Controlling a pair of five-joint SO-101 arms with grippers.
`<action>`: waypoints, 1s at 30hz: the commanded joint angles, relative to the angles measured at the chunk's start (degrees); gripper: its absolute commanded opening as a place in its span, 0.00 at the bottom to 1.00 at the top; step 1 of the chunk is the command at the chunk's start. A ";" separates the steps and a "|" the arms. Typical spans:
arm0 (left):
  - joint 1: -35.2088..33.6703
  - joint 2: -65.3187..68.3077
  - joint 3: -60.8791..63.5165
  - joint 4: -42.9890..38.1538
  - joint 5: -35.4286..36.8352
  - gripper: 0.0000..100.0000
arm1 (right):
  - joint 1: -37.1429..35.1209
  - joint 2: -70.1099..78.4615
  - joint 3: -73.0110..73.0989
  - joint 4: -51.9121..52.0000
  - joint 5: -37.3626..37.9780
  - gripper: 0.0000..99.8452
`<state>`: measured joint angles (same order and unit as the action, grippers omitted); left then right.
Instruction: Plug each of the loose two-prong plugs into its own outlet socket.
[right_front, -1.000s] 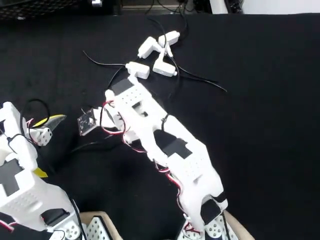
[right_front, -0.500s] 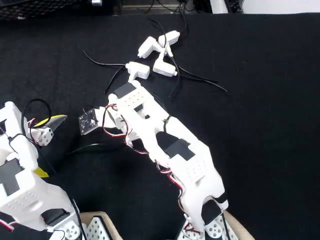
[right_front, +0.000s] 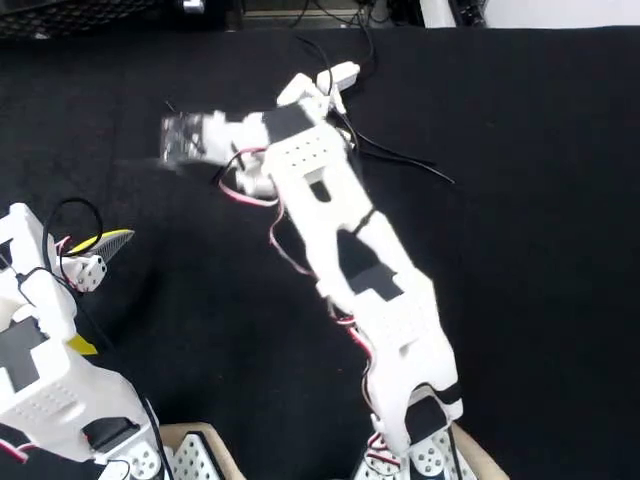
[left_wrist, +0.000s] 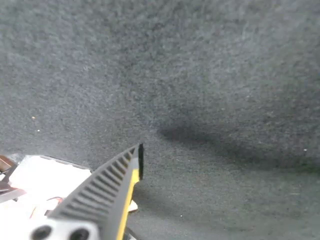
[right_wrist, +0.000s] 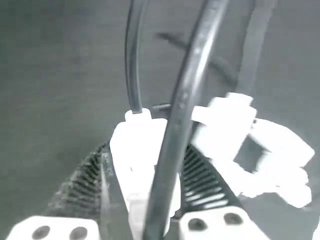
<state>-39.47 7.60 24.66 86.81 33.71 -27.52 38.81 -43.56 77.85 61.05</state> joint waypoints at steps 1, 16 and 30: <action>0.57 -0.26 -0.40 -0.35 0.00 0.72 | 4.22 1.98 -5.67 -6.51 -3.69 0.01; 0.57 -0.26 -0.04 -2.29 0.88 0.72 | 9.49 23.69 -24.75 -14.07 -21.10 0.25; 0.66 -0.79 -0.57 -3.96 0.44 0.72 | 10.11 20.44 -51.56 11.52 -21.71 0.35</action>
<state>-39.47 7.60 24.84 83.30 35.30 -18.46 63.87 -91.91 85.93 39.96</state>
